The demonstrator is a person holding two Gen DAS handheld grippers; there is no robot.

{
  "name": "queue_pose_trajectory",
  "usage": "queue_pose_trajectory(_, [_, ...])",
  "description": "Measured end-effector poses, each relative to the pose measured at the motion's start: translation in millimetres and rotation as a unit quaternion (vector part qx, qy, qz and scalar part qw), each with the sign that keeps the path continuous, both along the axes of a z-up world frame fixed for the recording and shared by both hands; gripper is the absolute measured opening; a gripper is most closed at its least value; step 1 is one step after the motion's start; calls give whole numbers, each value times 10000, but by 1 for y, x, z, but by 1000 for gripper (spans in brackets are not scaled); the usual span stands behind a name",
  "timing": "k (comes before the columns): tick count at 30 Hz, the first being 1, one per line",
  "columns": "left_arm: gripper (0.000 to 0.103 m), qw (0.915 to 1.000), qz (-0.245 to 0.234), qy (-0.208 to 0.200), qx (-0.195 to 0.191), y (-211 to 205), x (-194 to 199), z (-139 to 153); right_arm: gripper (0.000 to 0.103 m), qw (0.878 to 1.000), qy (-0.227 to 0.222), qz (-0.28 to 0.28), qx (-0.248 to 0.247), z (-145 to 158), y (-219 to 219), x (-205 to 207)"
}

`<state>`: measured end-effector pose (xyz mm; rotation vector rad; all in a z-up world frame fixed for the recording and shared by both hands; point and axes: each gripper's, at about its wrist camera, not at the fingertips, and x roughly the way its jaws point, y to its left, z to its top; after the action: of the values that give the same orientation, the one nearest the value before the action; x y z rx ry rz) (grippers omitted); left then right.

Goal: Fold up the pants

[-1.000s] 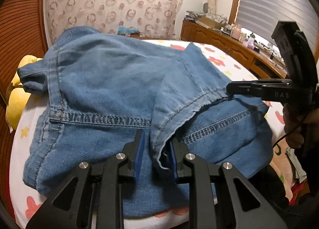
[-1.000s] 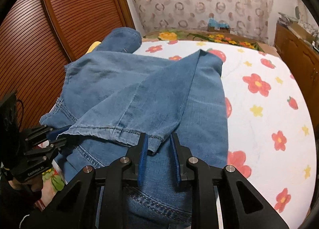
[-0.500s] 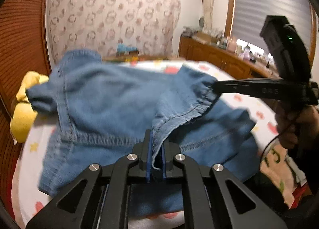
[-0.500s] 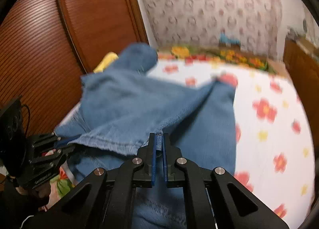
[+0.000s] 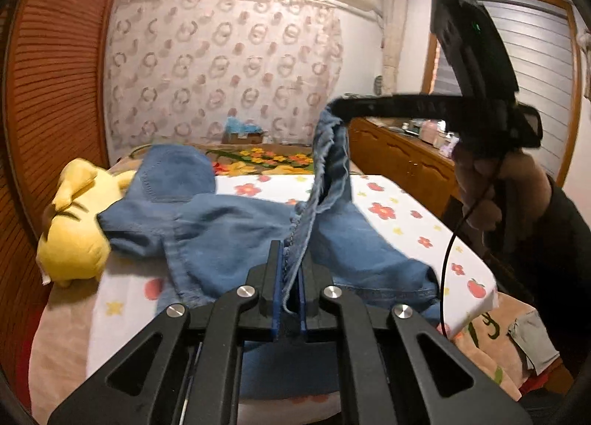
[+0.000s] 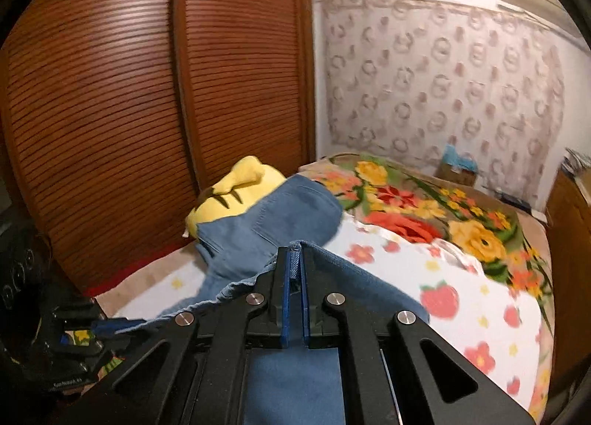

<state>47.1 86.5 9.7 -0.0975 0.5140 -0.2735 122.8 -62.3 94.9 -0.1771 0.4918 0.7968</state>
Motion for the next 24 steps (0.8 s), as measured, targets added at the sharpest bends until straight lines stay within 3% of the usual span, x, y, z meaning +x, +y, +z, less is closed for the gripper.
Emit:
queue_pose_trajectory(7, [8,9986,232,477,-82,23,4,-34,4,9977,318,370,-471,-29,68,54])
queue_pose_trajectory(13, [8,9952,383,892,-130,33,5,-65,4,9944,624,505,-683,-58,115,78])
queue_pose_trajectory(18, [10,9938,429,1028,-16,34,7,-75,5,9934,769,350,-774,-65,119,90])
queue_pose_trajectory(22, [35,9943,531,926,27,36,6,-70,24,9940,756,109,-780,-57,110,94])
queue_pose_trajectory(24, [47,9949,514,872,41,34,6,-65,26,9950,713,44,-696,-50,98,87])
